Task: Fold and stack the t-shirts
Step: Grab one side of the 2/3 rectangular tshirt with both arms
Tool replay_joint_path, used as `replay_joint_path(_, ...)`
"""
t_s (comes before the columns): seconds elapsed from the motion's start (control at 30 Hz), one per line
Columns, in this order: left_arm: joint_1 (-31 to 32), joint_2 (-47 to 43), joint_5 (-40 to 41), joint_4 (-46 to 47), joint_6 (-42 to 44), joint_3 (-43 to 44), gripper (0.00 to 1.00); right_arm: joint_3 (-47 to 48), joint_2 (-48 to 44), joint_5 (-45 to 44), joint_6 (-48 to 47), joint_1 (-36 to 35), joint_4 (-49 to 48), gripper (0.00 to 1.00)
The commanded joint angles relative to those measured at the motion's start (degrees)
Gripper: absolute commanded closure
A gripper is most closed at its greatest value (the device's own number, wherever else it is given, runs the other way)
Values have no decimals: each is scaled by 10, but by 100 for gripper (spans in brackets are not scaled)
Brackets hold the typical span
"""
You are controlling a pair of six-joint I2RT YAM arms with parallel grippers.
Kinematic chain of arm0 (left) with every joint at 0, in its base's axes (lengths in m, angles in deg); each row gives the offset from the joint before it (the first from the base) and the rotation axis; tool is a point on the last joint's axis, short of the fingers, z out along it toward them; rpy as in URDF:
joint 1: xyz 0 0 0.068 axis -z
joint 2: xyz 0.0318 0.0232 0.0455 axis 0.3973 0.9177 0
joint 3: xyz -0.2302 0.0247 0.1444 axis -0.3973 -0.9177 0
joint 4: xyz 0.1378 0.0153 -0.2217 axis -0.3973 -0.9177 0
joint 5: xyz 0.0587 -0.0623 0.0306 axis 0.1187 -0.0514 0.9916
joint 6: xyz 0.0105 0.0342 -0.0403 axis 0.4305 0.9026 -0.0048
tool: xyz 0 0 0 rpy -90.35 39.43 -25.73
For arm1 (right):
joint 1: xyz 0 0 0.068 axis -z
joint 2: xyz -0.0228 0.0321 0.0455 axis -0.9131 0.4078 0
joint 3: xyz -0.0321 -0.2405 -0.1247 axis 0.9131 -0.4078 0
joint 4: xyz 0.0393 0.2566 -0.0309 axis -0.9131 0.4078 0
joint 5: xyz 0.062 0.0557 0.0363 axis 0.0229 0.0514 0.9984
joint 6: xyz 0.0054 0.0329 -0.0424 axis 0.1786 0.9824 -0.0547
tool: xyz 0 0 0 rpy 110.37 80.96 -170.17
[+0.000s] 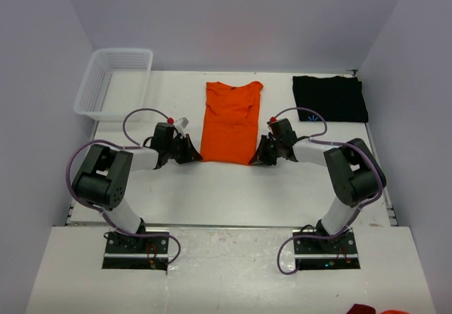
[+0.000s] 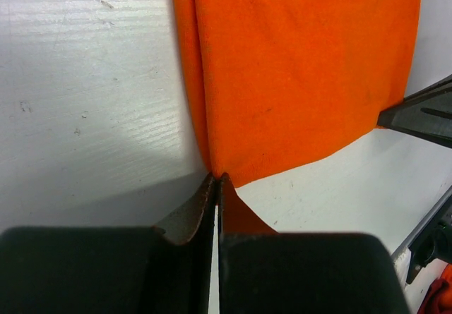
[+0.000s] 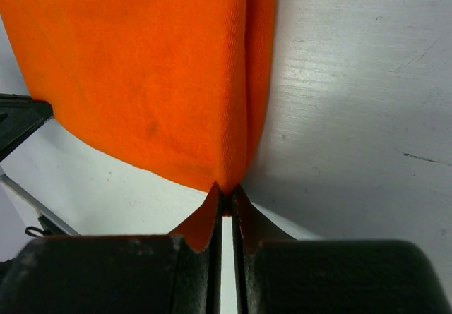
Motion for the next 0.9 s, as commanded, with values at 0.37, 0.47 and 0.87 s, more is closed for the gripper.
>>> replay_joint_path(0.37, -3, -37, 13, -22, -3, -47, 100, -11, -8, -89, -40, -23, 94, 100)
replay_joint_path(0.47, -2, -76, 10, -26, -13, -75, 100, -16, -16, -103, -47, -32, 100, 100)
replay_joint_path(0.87, 33, -262, 12, -99, -48, -161, 100, -61, -127, -180, 13, -147, 131, 100)
